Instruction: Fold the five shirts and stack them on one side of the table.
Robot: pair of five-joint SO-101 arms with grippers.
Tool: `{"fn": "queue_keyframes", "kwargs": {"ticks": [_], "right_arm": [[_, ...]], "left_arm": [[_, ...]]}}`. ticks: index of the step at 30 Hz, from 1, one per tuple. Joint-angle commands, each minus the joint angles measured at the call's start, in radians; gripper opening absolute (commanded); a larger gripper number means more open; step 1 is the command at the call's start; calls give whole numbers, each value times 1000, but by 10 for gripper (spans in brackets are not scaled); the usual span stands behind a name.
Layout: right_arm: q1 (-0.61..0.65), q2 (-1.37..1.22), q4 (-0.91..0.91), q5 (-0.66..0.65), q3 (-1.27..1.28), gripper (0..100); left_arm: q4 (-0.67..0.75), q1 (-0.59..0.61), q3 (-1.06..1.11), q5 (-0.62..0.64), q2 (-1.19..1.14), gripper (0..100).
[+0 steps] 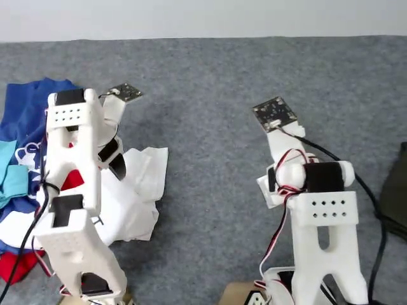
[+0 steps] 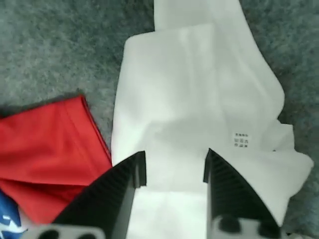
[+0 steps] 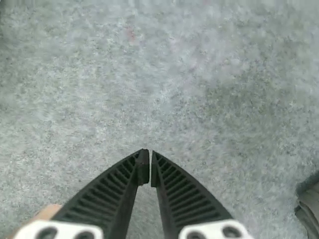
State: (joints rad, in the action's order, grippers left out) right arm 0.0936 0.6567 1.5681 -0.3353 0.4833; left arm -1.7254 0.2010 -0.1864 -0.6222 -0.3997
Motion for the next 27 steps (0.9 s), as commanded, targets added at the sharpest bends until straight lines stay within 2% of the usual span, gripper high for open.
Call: {"fn": "queue_keyframes", "kwargs": {"ticks": [1, 5, 9, 15, 27], "right_arm": [[-44, 5, 8, -2, -68, 10], [-58, 5, 8, -69, -69, 10], [-59, 5, 8, -75, -72, 10], [-59, 5, 8, -75, -72, 10], [-59, 5, 10, -75, -72, 10]], "left_arm": [[-28, 2, -35, -8, -23, 193], [-28, 18, -35, -8, -83, 189], [-29, 34, -31, -8, -100, 180], [-29, 31, -35, -8, -100, 110], [-28, 32, -99, -8, -107, 199]]}}
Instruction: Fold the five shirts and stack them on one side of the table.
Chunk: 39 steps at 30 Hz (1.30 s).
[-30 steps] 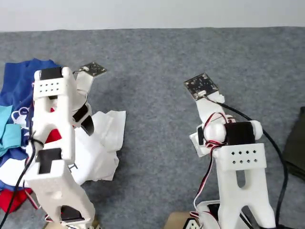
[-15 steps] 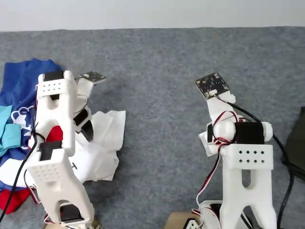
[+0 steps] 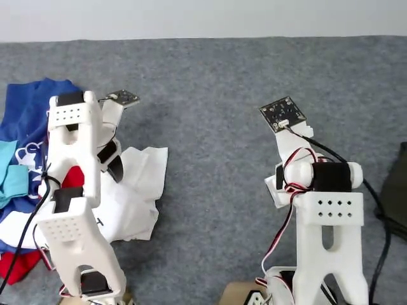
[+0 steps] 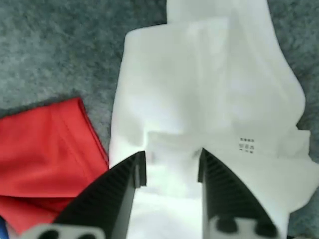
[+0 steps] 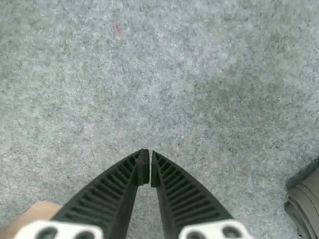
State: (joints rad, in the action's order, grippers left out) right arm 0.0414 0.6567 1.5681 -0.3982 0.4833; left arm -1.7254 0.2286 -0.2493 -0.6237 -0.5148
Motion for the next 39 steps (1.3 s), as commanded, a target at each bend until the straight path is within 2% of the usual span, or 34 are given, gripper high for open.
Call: {"fn": "queue_keyframes", "kwargs": {"ticks": [1, 12, 20, 31, 39], "right_arm": [[-7, 5, 10, -12, -72, 10], [-5, 7, 59, -12, -72, 10], [-5, 7, 59, -12, -72, 10], [-1, 7, 44, -12, -74, 10], [-1, 5, -18, -12, -74, 10]], "left_arm": [[-28, 3, -35, -6, 6, 202], [-28, 17, -27, -6, -104, 193], [-31, 17, -21, -26, -55, 1], [-31, 21, 64, -25, 350, 2], [-31, 130, 127, -21, 760, 2]]}}
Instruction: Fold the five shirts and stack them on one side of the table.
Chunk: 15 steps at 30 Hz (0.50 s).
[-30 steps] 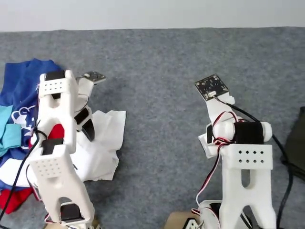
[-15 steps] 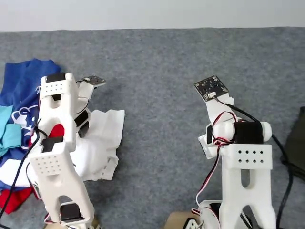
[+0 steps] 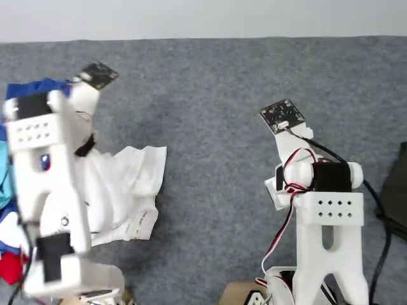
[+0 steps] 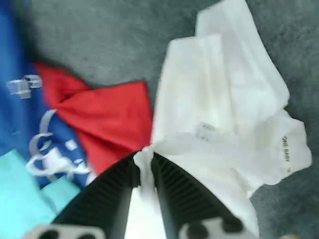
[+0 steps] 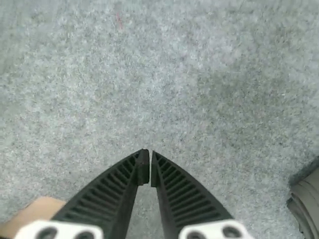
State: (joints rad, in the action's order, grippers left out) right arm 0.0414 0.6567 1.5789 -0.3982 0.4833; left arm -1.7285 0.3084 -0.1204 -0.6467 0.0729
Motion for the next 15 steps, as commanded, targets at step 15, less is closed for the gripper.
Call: {"fn": "queue_keyframes", "kwargs": {"ticks": [15], "right_arm": [[202, -7, -220, -12, -69, 13]], "left_arm": [[-26, 546, 61, -5, 381, 2]]}}
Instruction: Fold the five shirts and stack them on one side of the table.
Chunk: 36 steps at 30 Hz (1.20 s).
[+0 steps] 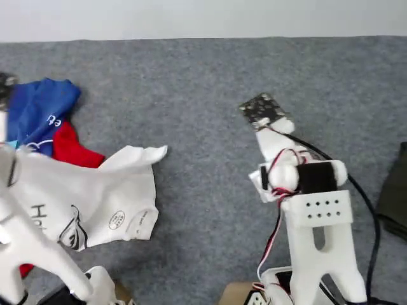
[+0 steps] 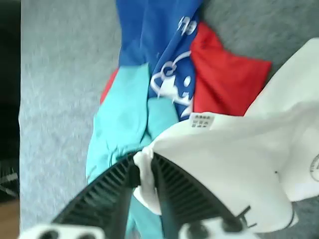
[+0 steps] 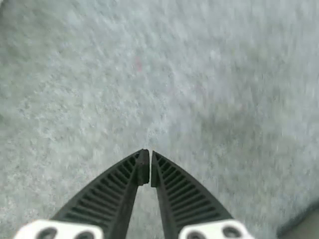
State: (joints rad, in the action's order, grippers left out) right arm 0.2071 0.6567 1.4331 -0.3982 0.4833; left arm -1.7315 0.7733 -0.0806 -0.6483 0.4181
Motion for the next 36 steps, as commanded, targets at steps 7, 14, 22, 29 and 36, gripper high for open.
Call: {"fn": "queue_keyframes", "kwargs": {"ticks": [7, 14, 22, 29, 36], "right_arm": [[145, -248, -188, -68, -140, 15], [288, -547, -180, -244, -393, 15], [395, -825, -180, -296, -583, 122], [499, -1004, -179, -362, -689, 182], [568, -1096, -188, -519, -744, 182]], "left_arm": [[-23, 269, 96, -46, 41, 2], [-23, 295, 99, -51, 44, 2], [-20, 293, 143, -51, 35, 2], [35, 293, 288, -48, 41, 2], [32, 293, 295, -48, 41, 2]]}}
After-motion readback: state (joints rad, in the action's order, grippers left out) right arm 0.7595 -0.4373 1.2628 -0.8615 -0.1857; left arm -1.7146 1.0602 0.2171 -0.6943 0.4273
